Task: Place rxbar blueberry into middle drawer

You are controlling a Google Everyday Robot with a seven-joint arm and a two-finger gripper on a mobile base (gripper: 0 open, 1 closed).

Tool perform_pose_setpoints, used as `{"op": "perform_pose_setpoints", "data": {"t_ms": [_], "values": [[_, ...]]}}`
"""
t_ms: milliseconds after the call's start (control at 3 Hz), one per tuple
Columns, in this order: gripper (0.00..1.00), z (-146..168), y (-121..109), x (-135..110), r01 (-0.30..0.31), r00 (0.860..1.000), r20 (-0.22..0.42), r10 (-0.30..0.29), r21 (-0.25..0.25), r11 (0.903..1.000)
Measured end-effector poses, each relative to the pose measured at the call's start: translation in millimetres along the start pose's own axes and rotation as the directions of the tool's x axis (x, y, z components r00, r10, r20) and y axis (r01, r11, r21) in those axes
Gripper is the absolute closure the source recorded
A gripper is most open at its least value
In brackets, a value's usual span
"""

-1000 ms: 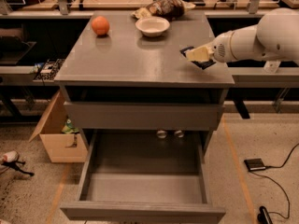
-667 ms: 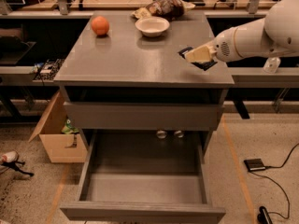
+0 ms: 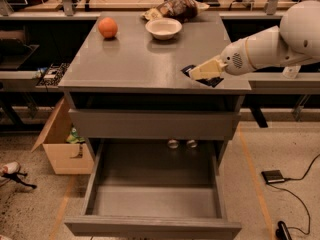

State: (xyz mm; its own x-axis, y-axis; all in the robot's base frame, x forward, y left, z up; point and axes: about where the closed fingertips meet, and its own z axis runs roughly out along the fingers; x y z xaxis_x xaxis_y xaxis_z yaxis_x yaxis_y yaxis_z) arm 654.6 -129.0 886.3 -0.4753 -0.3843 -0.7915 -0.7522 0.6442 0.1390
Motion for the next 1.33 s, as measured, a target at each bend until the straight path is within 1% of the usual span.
{"op": "perform_pose_setpoints", "data": {"t_ms": [333, 667, 1000, 1333], "values": [[1.0, 1, -1, -1, 0.001, 1.0, 0.003, -0.001, 0.003, 1.0], [1.0, 3, 11, 18, 0.014, 1.0, -0.014, -0.014, -0.009, 0.9999], [1.0, 11, 40, 63, 0.05, 0.998, -0.025, -0.051, -0.032, 0.9982], [1.0, 35, 61, 112, 0.073, 0.995, -0.067, -0.075, -0.032, 0.9969]]}}
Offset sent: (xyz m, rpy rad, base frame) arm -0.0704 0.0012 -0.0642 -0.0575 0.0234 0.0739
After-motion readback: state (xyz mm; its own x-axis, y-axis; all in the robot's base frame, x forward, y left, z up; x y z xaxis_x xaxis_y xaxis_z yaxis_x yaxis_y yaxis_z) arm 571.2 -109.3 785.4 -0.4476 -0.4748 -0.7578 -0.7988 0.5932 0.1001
